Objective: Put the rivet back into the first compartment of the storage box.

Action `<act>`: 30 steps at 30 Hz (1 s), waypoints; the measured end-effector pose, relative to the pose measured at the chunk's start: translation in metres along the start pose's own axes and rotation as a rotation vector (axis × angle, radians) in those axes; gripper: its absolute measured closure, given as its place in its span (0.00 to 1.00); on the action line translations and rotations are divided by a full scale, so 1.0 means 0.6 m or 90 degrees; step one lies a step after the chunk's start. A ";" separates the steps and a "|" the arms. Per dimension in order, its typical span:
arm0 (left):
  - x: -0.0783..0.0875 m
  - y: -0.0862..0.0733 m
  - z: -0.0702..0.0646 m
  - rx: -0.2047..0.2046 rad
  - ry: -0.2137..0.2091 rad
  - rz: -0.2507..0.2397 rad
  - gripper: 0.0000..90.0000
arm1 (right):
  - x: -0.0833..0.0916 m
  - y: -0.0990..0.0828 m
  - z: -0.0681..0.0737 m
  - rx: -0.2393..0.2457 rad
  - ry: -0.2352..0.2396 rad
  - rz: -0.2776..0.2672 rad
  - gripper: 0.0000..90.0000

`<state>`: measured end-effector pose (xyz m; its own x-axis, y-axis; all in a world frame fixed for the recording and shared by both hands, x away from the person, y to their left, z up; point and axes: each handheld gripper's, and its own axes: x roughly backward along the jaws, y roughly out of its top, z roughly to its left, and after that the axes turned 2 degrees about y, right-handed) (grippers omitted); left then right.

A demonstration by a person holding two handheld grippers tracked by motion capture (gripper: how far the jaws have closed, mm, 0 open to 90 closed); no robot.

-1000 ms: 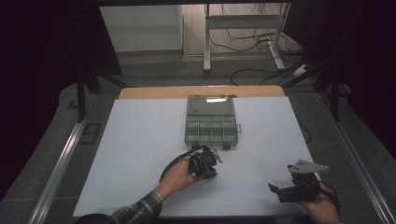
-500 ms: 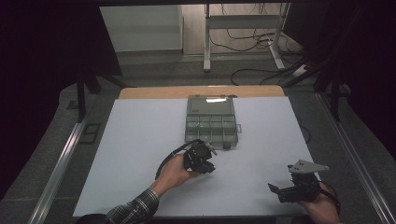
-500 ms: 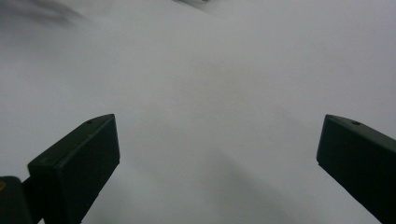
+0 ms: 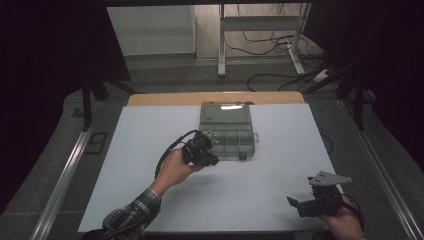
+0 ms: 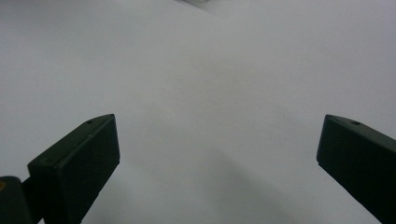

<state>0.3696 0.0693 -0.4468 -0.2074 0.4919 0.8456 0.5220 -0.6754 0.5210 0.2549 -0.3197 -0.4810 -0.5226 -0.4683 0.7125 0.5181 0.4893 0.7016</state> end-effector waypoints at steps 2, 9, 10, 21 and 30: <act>0.004 0.004 0.015 0.008 0.015 -0.004 0.91 | 0.000 0.000 0.000 0.000 0.000 0.000 0.00; 0.007 0.022 0.069 0.051 0.052 -0.028 0.91 | 0.000 0.000 0.000 0.000 0.001 0.001 0.00; 0.006 0.023 0.076 0.056 0.058 -0.031 0.91 | 0.000 0.000 0.000 0.000 0.001 0.002 0.00; -0.017 0.032 0.139 0.109 0.092 -0.044 0.91 | -0.002 0.001 0.000 0.001 0.005 0.007 0.00; -0.050 0.029 0.164 0.143 0.100 -0.047 0.89 | -0.002 0.001 0.000 0.000 0.007 0.009 0.00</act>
<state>0.4663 0.0969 -0.4743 -0.3683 0.4325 0.8230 0.6672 -0.4934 0.5580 0.2556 -0.3188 -0.4817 -0.5078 -0.4693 0.7224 0.5254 0.4958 0.6915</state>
